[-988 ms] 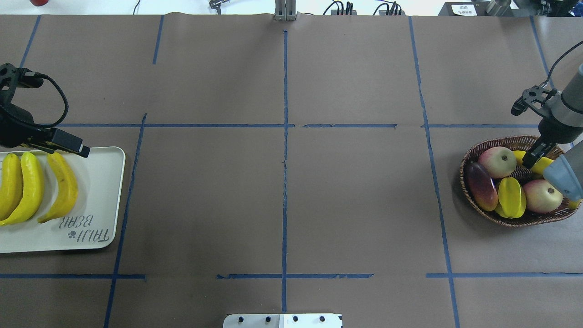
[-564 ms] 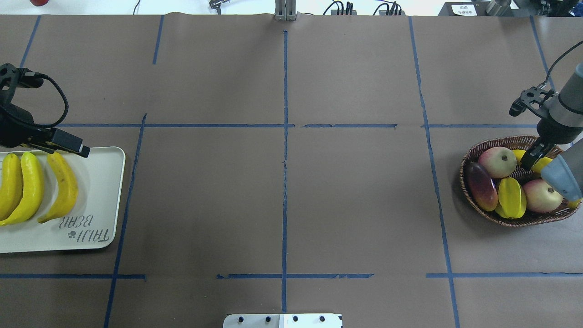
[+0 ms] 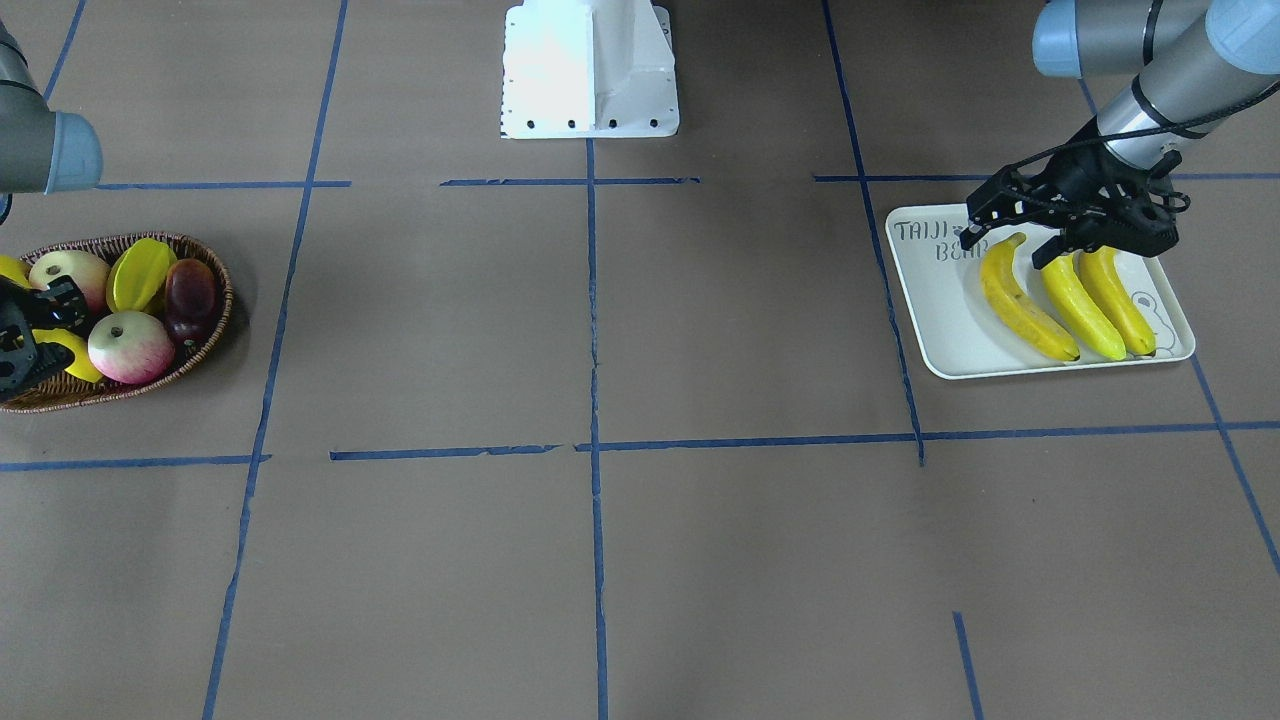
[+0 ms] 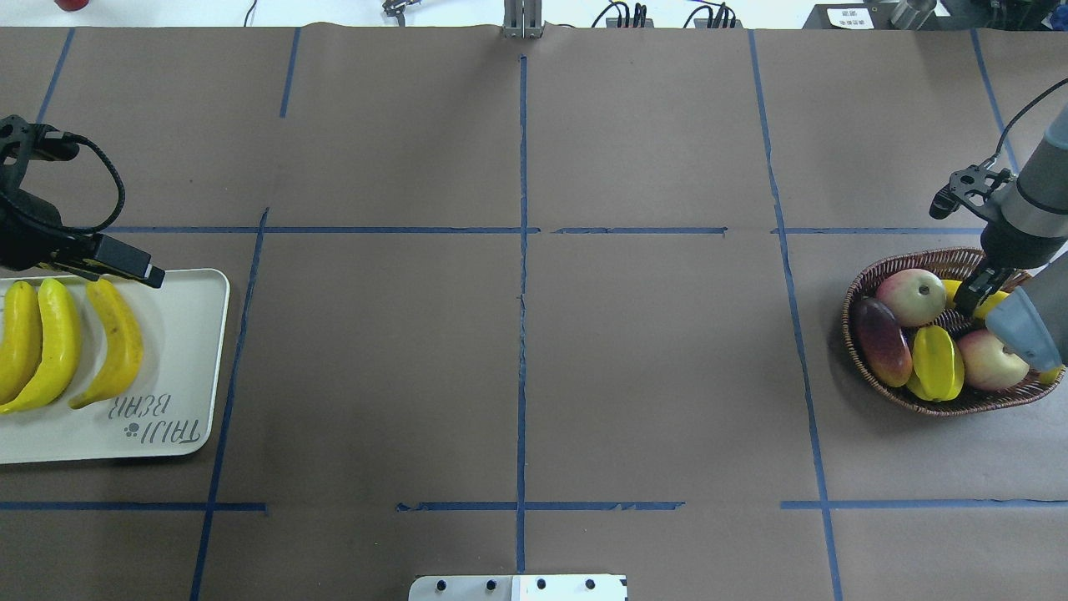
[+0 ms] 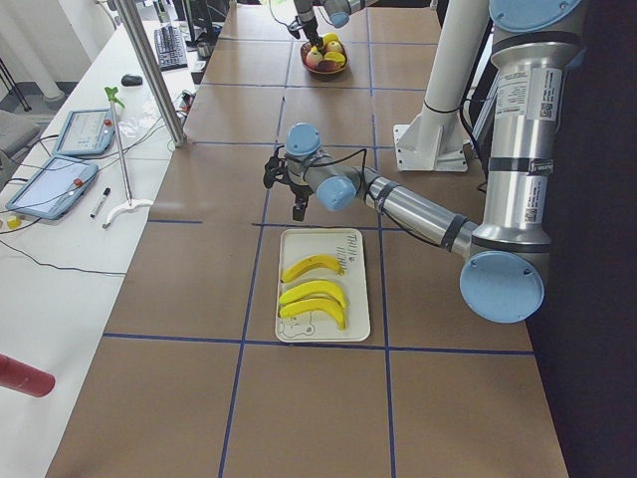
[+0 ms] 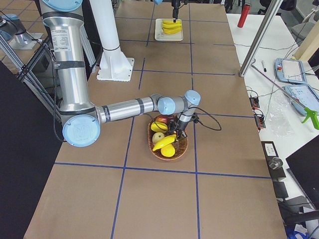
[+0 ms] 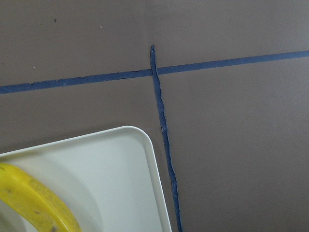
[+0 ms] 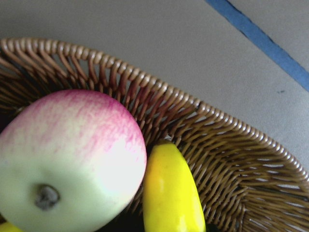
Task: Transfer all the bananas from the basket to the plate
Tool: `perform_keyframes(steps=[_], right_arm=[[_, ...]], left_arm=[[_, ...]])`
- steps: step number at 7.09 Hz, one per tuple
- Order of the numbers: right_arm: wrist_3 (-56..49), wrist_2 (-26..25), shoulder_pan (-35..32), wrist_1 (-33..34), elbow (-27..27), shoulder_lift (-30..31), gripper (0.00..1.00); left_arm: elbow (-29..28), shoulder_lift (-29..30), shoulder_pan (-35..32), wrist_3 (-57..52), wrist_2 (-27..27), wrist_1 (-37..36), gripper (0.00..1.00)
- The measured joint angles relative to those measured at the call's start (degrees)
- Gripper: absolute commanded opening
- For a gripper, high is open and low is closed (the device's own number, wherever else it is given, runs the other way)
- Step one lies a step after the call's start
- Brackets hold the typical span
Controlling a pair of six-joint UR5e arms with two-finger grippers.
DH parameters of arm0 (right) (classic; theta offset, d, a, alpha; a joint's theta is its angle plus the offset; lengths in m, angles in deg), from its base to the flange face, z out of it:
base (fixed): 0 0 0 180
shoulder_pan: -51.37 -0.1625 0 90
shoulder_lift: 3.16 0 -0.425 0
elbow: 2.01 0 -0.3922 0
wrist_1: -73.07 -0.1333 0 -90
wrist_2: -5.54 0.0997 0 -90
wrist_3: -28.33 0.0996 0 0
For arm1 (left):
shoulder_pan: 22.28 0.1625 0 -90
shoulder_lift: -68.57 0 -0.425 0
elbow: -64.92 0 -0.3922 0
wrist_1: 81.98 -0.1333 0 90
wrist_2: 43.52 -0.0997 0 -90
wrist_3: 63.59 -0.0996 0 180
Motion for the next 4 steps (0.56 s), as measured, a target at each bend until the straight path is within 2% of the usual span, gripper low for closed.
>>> perform_keyframes(steps=[2, 4], right_arm=[[-0.16, 0.17, -2.39, 3.74, -3.72, -0.04, 0.03], [-0.17, -0.87, -7.3, 10.42, -11.39, -0.07, 0.04]], left_arm=[[0.0, -0.05, -0.03, -0.02, -0.01, 0.03, 1.0], [0.0, -0.05, -0.01, -0.02, 0.01, 0.03, 1.0]])
